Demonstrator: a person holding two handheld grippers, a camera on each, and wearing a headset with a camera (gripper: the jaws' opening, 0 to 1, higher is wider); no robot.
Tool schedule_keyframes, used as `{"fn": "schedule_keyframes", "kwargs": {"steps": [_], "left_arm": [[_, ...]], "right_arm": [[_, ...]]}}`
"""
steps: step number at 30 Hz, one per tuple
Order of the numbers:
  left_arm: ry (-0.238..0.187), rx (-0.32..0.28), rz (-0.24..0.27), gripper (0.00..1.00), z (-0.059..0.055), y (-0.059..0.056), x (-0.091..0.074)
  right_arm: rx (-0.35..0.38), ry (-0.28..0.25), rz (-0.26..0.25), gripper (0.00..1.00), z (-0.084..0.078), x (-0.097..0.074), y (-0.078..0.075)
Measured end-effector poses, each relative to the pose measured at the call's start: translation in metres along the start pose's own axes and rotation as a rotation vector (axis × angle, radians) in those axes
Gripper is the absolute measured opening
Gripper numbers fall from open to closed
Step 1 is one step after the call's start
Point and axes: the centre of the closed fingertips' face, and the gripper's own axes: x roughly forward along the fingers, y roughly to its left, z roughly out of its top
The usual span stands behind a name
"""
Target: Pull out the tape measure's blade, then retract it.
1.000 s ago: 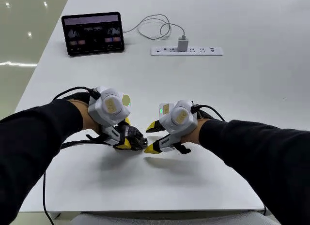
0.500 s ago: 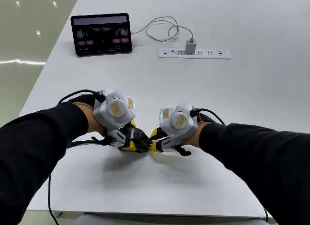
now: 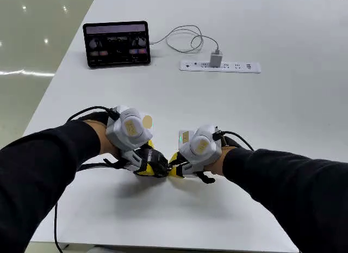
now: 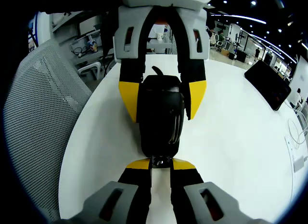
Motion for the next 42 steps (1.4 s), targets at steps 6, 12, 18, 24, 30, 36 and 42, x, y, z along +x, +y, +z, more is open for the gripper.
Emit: {"fn": "schedule_keyframes", "kwargs": {"steps": [6, 12, 18, 24, 30, 36, 42], "left_arm": [[0.005, -0.009, 0.009, 0.32, 0.000, 0.001, 0.001], [0.000, -0.005, 0.009, 0.31, 0.000, 0.000, 0.001], [0.001, -0.009, 0.011, 0.32, 0.001, 0.000, 0.001], [0.000, -0.018, 0.016, 0.32, 0.001, 0.000, 0.001], [-0.011, -0.027, 0.015, 0.32, 0.001, 0.000, 0.001], [-0.013, -0.035, 0.017, 0.32, 0.002, 0.000, 0.001], [-0.017, -0.037, 0.021, 0.32, 0.002, 0.000, 0.001]], "right_arm": [[0.012, 0.000, -0.007, 0.09, -0.002, -0.001, -0.002], [0.007, 0.005, -0.010, 0.08, -0.003, -0.002, -0.001], [0.023, 0.010, -0.011, 0.08, -0.006, -0.006, -0.001], [0.034, 0.019, -0.008, 0.08, -0.012, -0.010, -0.001], [0.038, 0.022, -0.007, 0.08, -0.017, -0.015, 0.000], [0.036, 0.027, -0.006, 0.08, -0.021, -0.020, -0.002], [0.056, 0.028, -0.005, 0.08, -0.027, -0.025, -0.003]]}}
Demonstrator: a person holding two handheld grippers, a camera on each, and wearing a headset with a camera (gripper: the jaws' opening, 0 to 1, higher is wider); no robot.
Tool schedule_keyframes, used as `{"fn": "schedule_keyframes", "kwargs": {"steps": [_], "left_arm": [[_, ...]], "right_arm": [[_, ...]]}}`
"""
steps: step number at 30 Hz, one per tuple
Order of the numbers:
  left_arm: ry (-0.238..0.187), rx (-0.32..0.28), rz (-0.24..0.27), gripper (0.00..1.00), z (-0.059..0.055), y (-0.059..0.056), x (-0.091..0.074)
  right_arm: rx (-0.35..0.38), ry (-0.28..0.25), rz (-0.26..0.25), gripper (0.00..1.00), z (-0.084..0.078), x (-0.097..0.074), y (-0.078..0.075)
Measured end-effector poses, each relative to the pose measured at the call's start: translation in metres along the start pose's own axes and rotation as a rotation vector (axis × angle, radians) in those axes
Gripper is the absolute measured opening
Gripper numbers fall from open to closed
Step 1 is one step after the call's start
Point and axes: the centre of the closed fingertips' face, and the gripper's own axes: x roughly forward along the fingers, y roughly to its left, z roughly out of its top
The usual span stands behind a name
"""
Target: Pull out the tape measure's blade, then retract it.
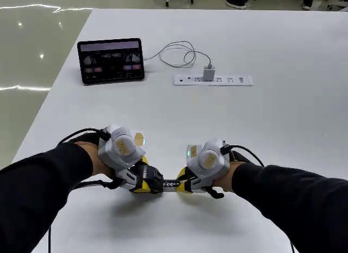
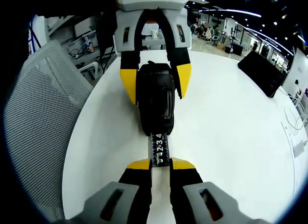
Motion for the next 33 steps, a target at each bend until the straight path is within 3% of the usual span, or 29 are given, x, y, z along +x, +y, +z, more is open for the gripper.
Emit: {"fn": "schedule_keyframes", "kwargs": {"steps": [33], "left_arm": [[-0.009, -0.005, -0.006, 0.32, 0.000, 0.001, 0.001]], "right_arm": [[0.039, 0.002, -0.008, 0.08, -0.024, -0.019, -0.001]]}}
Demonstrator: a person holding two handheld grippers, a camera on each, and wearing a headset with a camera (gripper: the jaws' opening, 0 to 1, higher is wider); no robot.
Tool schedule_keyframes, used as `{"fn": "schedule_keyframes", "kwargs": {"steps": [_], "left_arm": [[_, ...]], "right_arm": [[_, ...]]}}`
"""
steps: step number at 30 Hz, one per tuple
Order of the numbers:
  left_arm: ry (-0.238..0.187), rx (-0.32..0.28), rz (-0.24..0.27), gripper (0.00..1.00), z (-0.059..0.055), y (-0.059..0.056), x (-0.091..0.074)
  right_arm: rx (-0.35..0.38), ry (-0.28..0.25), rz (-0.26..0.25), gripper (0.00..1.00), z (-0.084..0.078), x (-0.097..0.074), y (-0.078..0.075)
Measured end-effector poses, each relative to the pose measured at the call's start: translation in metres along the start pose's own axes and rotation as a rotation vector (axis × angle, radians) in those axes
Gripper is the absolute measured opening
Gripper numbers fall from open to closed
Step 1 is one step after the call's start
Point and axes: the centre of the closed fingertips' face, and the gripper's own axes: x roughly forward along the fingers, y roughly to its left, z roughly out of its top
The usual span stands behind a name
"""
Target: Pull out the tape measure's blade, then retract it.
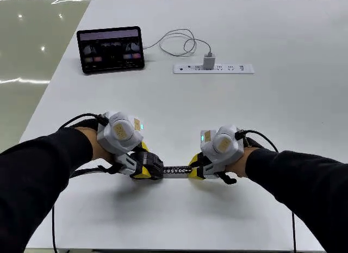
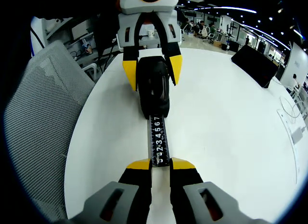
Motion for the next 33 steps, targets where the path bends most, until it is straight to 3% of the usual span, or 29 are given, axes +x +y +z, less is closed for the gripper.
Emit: {"fn": "schedule_keyframes", "kwargs": {"steps": [14, 33], "left_arm": [[-0.015, 0.000, 0.021, 0.32, 0.0002, 0.0004, -0.0001], [-0.014, 0.005, 0.013, 0.33, 0.0008, -0.0036, -0.0007]], "right_arm": [[0.014, 0.014, -0.004, 0.08, -0.0035, -0.0028, -0.0001], [0.009, 0.011, -0.013, 0.08, -0.0092, -0.0066, 0.0003]]}}
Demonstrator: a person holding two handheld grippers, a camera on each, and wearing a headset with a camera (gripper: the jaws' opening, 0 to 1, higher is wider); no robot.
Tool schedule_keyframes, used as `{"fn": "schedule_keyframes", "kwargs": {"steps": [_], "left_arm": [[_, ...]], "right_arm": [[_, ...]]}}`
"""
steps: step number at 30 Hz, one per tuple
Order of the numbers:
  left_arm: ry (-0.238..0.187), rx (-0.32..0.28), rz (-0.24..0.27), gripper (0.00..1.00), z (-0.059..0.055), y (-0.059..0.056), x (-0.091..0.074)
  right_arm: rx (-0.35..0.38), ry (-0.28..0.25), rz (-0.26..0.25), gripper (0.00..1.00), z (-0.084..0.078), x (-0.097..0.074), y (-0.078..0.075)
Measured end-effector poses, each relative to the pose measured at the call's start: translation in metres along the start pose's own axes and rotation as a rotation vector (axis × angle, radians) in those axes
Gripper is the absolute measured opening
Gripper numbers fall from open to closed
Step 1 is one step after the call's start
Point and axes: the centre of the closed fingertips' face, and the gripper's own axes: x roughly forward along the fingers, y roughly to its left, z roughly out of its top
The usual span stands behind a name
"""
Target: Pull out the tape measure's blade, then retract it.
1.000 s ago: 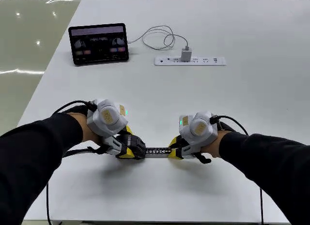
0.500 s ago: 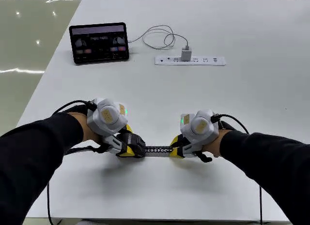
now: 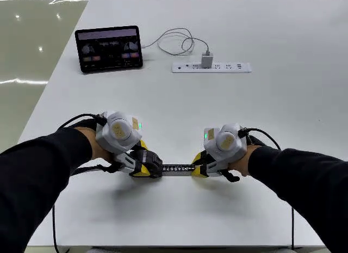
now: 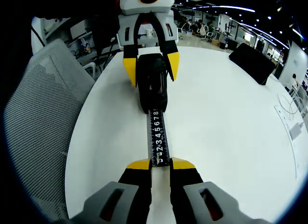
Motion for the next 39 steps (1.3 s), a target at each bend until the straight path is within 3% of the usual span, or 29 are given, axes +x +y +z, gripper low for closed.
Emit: {"fn": "schedule_keyframes", "kwargs": {"steps": [6, 11, 13, 15, 17, 20, 25, 39], "left_arm": [[-0.006, 0.000, 0.003, 0.33, 0.001, 0.000, 0.001], [-0.011, -0.009, 0.002, 0.33, 0.002, 0.001, 0.001], [-0.011, -0.009, 0.001, 0.33, 0.002, 0.000, 0.001], [-0.012, -0.010, 0.003, 0.33, 0.002, 0.000, 0.001], [-0.016, -0.013, 0.004, 0.33, 0.001, 0.001, 0.000], [-0.016, -0.012, 0.005, 0.33, 0.001, 0.001, 0.000], [-0.016, -0.004, 0.004, 0.33, 0.000, 0.001, 0.000], [-0.016, -0.006, 0.010, 0.33, -0.001, 0.001, 0.001]], "right_arm": [[-0.021, 0.006, -0.003, 0.10, 0.004, 0.003, 0.001], [-0.033, 0.044, 0.008, 0.12, 0.004, 0.003, -0.001], [-0.009, -0.009, -0.001, 0.16, 0.016, 0.005, -0.003], [-0.026, -0.007, -0.003, 0.14, 0.022, 0.008, -0.003], [-0.087, 0.027, 0.005, 0.12, 0.020, 0.015, 0.001], [-0.038, 0.015, 0.015, 0.11, 0.017, 0.010, -0.001], [-0.041, 0.017, 0.035, 0.09, 0.014, 0.009, 0.004], [-0.039, 0.015, 0.027, 0.10, 0.005, 0.001, 0.002]]}}
